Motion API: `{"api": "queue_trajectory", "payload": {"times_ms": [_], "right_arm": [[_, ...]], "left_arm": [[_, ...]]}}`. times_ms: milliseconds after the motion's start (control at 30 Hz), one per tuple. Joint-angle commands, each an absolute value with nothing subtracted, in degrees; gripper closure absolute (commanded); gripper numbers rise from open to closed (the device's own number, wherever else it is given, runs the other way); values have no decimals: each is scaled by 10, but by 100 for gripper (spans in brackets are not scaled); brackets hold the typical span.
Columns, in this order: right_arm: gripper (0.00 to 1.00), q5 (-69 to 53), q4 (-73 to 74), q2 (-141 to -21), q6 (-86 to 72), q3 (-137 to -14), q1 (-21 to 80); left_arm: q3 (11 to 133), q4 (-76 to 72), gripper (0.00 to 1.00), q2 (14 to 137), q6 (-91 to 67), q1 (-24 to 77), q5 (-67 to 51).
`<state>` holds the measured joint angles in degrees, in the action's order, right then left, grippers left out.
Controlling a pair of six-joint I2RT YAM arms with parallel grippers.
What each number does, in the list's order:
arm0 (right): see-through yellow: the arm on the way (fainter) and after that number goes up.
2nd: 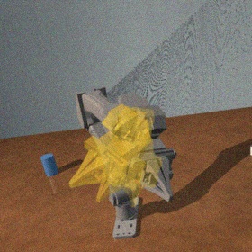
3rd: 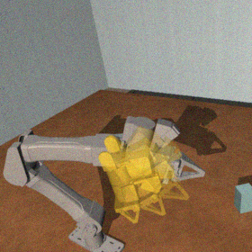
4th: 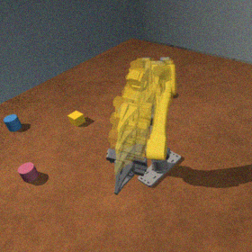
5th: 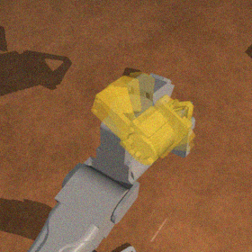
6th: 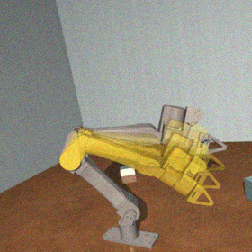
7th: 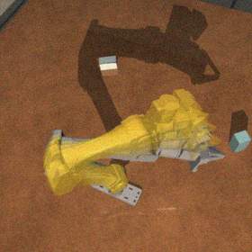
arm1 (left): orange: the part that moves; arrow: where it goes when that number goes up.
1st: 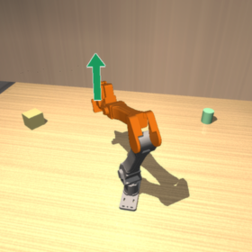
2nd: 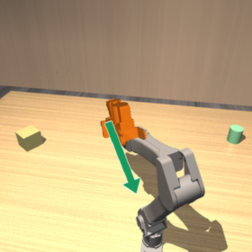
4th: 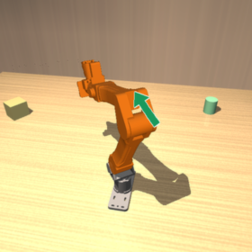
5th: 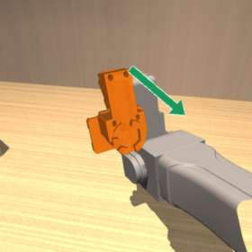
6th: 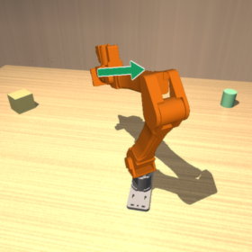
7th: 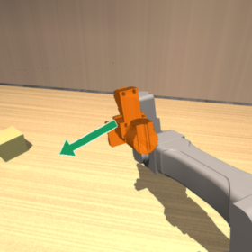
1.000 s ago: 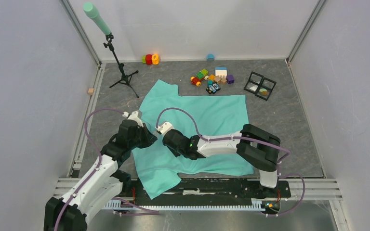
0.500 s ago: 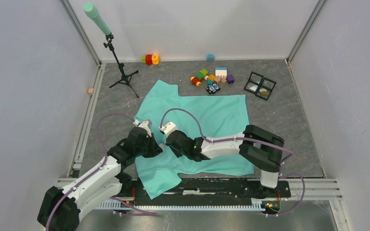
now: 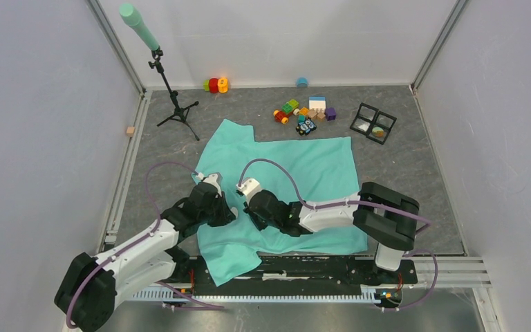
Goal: Pin the brooch onto the clothing
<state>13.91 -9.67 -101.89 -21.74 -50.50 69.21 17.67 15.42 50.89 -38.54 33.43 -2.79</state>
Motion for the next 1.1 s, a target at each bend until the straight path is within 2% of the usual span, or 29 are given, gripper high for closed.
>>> {"api": "queue_trajectory", "payload": {"times_ms": [0, 533, 1067], "right_arm": [[100, 115, -147, -994, -229, -497, 692], [100, 112, -173, -977, -232, -478, 691], [100, 133, -186, -955, -235, -460, 692]], "left_arm": [[190, 131, 98, 511, -409, 345, -11], [200, 85, 98, 569, -432, 398, -5], [200, 93, 98, 588, -425, 404, 16]]}}
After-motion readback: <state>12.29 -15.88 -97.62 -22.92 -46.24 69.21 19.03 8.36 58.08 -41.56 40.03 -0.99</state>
